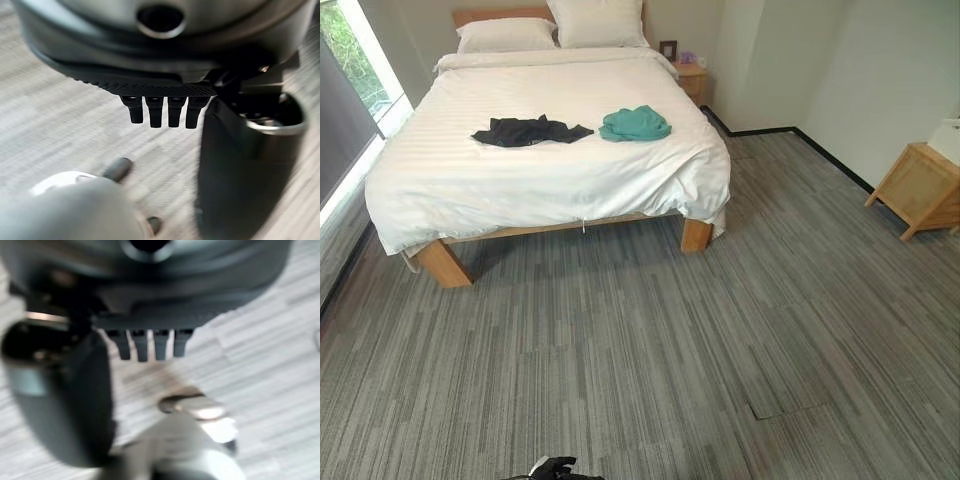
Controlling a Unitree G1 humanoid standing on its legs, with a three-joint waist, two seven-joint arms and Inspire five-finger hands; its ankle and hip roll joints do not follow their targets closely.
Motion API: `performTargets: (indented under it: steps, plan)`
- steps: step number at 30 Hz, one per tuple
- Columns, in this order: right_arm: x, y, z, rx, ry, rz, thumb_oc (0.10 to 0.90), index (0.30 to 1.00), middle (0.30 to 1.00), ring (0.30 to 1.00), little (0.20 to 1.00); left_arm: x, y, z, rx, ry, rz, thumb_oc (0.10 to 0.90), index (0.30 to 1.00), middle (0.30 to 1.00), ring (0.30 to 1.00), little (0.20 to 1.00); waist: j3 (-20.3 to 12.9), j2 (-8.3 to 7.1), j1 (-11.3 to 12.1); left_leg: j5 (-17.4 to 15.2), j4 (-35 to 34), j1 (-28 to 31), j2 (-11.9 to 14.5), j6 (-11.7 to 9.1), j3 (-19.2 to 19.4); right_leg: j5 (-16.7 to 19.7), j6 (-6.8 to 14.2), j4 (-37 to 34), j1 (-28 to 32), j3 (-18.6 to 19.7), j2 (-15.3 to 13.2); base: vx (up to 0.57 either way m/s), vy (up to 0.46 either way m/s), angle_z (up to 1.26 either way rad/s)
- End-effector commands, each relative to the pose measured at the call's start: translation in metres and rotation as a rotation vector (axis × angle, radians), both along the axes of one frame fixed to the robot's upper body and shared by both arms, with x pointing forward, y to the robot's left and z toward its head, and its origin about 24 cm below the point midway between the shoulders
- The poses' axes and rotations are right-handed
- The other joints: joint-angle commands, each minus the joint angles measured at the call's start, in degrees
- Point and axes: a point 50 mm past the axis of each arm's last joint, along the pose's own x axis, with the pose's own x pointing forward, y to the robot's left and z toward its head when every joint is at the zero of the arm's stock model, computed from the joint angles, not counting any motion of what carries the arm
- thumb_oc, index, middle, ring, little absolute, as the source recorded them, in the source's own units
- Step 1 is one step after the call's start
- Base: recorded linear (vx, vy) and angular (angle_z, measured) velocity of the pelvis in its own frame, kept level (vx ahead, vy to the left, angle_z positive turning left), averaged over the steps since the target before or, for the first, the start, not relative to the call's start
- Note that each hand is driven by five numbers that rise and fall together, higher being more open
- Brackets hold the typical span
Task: Pick up bed clothes into laundry basket.
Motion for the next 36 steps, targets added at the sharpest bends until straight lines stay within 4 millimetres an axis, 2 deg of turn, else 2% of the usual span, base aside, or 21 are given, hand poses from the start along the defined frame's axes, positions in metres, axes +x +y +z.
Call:
performTargets:
  steps: [1,2,3,4,5,7,8,9,11,13,14,15,17,18,20,22,25,27,28,32,36]
  plan:
    - [-0.034,0.005,-0.003,0.034,0.128,-0.022,0.8,0.9,0.9,0.9,0.9,0.006,-0.017,-0.001,-0.04,-0.009,-0.033,0.8,0.9,0.9,0.9,0.9,0.1,0.34,-0.4,1.3,-1.3,0.7,4.8,-6.0,-2.0,1.7,7.5,-1.3,-1.3,-1.1,-4.5,0.03,0.011,-0.03]
    - [-0.034,0.005,-0.003,0.034,0.128,-0.022,0.8,0.9,0.9,0.9,0.9,0.006,-0.017,-0.001,-0.041,-0.009,-0.033,0.8,0.9,0.9,0.9,0.9,0.1,0.34,-0.4,1.2,-1.3,0.8,4.8,-6.0,-2.0,1.7,7.5,-1.3,-1.3,-1.1,-4.5,0.06,0.025,-0.05]
    - [-0.026,-0.009,0.0,0.024,0.054,-0.214,0.8,0.9,0.9,0.9,0.9,0.011,-0.009,0.001,-0.032,-0.024,-0.001,0.8,0.9,0.9,0.9,0.9,-0.4,0.4,-0.8,1.0,-1.3,1.1,4.8,-6.1,-1.7,1.6,7.6,-1.5,-1.1,-0.9,-4.5,0.05,0.026,-0.04]
    - [-0.013,-0.022,0.004,0.0,-0.007,-0.277,0.8,0.9,0.9,0.9,0.9,0.02,0.0,0.005,-0.012,-0.052,0.009,0.8,0.9,0.9,0.9,0.9,-0.8,0.48,-1.0,0.9,-1.3,1.4,4.8,-6.2,-1.6,1.7,7.7,-1.7,-0.9,-0.8,-4.5,0.05,0.026,-0.05]
    - [-0.013,-0.022,0.004,0.0,-0.008,-0.278,0.8,0.9,0.9,0.9,0.9,0.02,0.0,0.005,-0.012,-0.053,0.009,0.8,0.9,0.9,0.9,0.9,-0.7,0.5,-1.0,0.8,-1.3,1.5,4.8,-6.2,-1.5,1.7,7.7,-1.7,-0.8,-0.7,-4.4,0.03,0.025,-0.05]
    - [0.04,-0.042,0.017,-0.055,-0.171,-0.279,0.8,0.9,0.9,0.9,0.9,0.063,0.015,0.023,0.031,-0.185,0.008,0.8,0.9,0.9,0.9,0.9,-1.0,0.66,-0.8,0.8,-1.3,1.6,4.7,-6.3,-1.7,1.8,7.8,-1.8,-0.5,-0.8,-4.6,0.0,0.024,-0.02]
    - [0.099,-0.056,0.042,-0.094,-0.41,-0.21,0.8,0.9,0.9,0.9,0.9,0.118,0.025,0.057,0.04,-0.418,-0.003,0.8,0.9,0.9,0.9,0.9,-0.8,0.69,-0.8,1.0,-1.3,1.8,4.8,-6.4,-1.9,1.9,8.1,-1.7,-0.3,-1.0,-4.6,-0.01,0.033,-0.03]
    - [0.099,-0.056,0.042,-0.094,-0.409,-0.21,0.8,0.9,0.9,0.9,0.9,0.118,0.025,0.057,0.041,-0.418,-0.003,0.8,0.9,0.9,0.9,0.9,-1.0,0.68,-0.8,1.2,-1.3,1.5,4.8,-6.4,-1.9,2.0,8.0,-1.8,-0.5,-0.9,-4.6,-0.03,0.028,-0.02]
    - [0.151,-0.07,0.089,-0.096,-0.721,-0.192,0.8,0.9,0.9,0.9,0.9,0.16,0.035,0.101,0.011,-0.659,0.002,0.8,0.9,0.9,0.9,0.9,-0.7,0.67,-0.9,1.5,-1.3,1.5,4.8,-6.6,-2.1,2.0,8.3,-1.3,-0.7,-1.0,-4.6,-0.04,0.014,0.04]
    - [0.174,-0.072,0.118,0.014,-0.965,-0.423,0.8,0.9,0.9,0.9,0.9,0.179,0.032,0.123,-0.062,-0.778,0.06,0.8,0.9,0.9,0.9,0.9,-0.9,0.63,-1.1,1.6,-1.3,1.2,4.7,-6.6,-2.3,1.9,8.3,-1.0,-1.0,-1.0,-4.6,-0.01,0.024,0.03]
    - [0.194,-0.069,0.152,0.012,-1.168,-0.44,0.8,0.9,0.9,0.9,0.9,0.197,0.021,0.147,-0.121,-0.906,0.083,0.8,0.9,0.9,0.9,0.9,-1.1,0.75,-1.2,1.5,-1.3,1.1,4.5,-6.4,-2.7,1.9,8.2,-0.9,-0.9,-1.1,-4.7,0.01,0.028,0.05]
    - [0.193,-0.069,0.152,0.011,-1.167,-0.44,0.8,0.9,0.9,0.9,0.9,0.197,0.021,0.147,-0.121,-0.905,0.083,0.8,0.9,0.9,0.9,0.9,-1.1,0.73,-1.2,1.5,-1.3,1.1,4.5,-6.4,-2.7,1.8,8.2,-0.9,-0.9,-1.1,-4.7,0.01,0.028,0.08]
    - [0.204,-0.064,0.182,-0.017,-1.295,-0.327,0.8,0.9,0.9,0.9,0.9,0.209,0.008,0.178,-0.161,-1.049,0.026,0.8,0.9,0.9,0.9,0.9,-1.2,0.59,-1.1,1.4,-1.3,1.0,4.4,-6.2,-3.0,1.9,8.3,-0.8,-0.8,-1.3,-4.8,0.0,0.008,0.02]
    - [0.202,-0.057,0.189,-0.004,-1.325,-0.26,0.8,0.9,0.9,0.9,0.9,0.208,0.0,0.19,-0.208,-1.11,0.005,0.8,0.9,0.9,0.9,0.9,-0.9,0.41,-0.9,1.4,-1.3,0.9,4.2,-6.0,-3.2,2.0,8.2,-0.6,-0.9,-1.4,-4.9,0.0,0.0,0.0]
    - [0.193,-0.047,0.185,0.046,-1.319,-0.207,0.8,0.9,0.9,0.9,0.9,0.201,-0.004,0.196,-0.232,-1.156,-0.011,0.8,0.9,0.9,0.9,0.9,-0.7,0.02,-0.6,1.3,-1.3,0.8,4.2,-5.7,-3.4,1.8,8.2,-0.3,-1.1,-1.4,-5.1,0.01,0.008,0.07]
    - [0.185,-0.045,0.178,0.066,-1.303,-0.241,0.8,0.9,0.9,0.9,0.9,0.194,-0.003,0.193,-0.225,-1.161,0.012,0.8,0.9,0.9,0.9,0.9,-0.8,-0.22,-0.5,1.2,-1.3,0.8,4.1,-5.6,-3.4,1.6,8.1,-0.2,-1.1,-1.5,-5.2,0.01,0.0,0.02]
    - [0.171,-0.041,0.169,0.035,-1.291,-0.356,0.8,0.9,0.9,0.9,0.9,0.175,-0.002,0.173,-0.288,-1.126,0.225,0.8,0.9,0.9,0.9,0.9,-0.5,-0.33,-0.7,0.8,-1.3,0.8,3.8,-5.2,-3.3,1.5,8.1,0.2,-1.4,-1.0,-5.5,0.02,0.014,-0.02]
    - [0.167,-0.04,0.165,0.011,-1.27,-0.353,0.8,0.9,0.9,0.9,0.9,0.171,-0.003,0.171,-0.289,-1.133,0.264,0.8,0.9,0.9,0.9,0.9,-0.3,-0.38,-0.7,0.7,-1.3,0.8,3.8,-5.1,-3.1,1.5,8.1,0.3,-1.6,-0.8,-5.6,0.02,0.013,-0.11]
    - [0.159,-0.039,0.159,-0.088,-1.198,-0.23,0.8,0.9,0.9,0.9,0.9,0.161,-0.003,0.163,-0.313,-1.104,0.296,0.8,0.9,0.9,0.9,0.9,0.4,-0.39,-0.9,0.6,-1.3,0.6,3.7,-5.0,-2.9,1.6,8.2,0.5,-2.0,-0.4,-5.7,0.01,0.015,-0.04]
    - [0.148,-0.04,0.15,-0.098,-1.147,-0.209,0.8,0.9,0.9,0.9,0.9,0.153,0.002,0.154,-0.254,-1.056,0.225,0.8,0.9,0.9,0.9,0.9,1.4,-0.25,-1.2,0.5,-1.3,0.0,3.5,-4.8,-2.4,1.6,8.3,0.8,-3.2,0.2,-5.8,0.0,0.004,-0.03]
    - [0.153,-0.036,0.156,-0.082,-1.19,-0.21,0.8,0.9,0.9,0.9,0.9,0.152,0.004,0.155,-0.274,-1.066,0.233,0.8,0.9,0.9,0.9,0.9,2.3,-0.28,-1.6,0.6,-1.3,-1.0,3.5,-4.8,-2.3,1.9,8.3,0.8,-4.4,1.5,-5.3,0.0,0.001,-0.13]
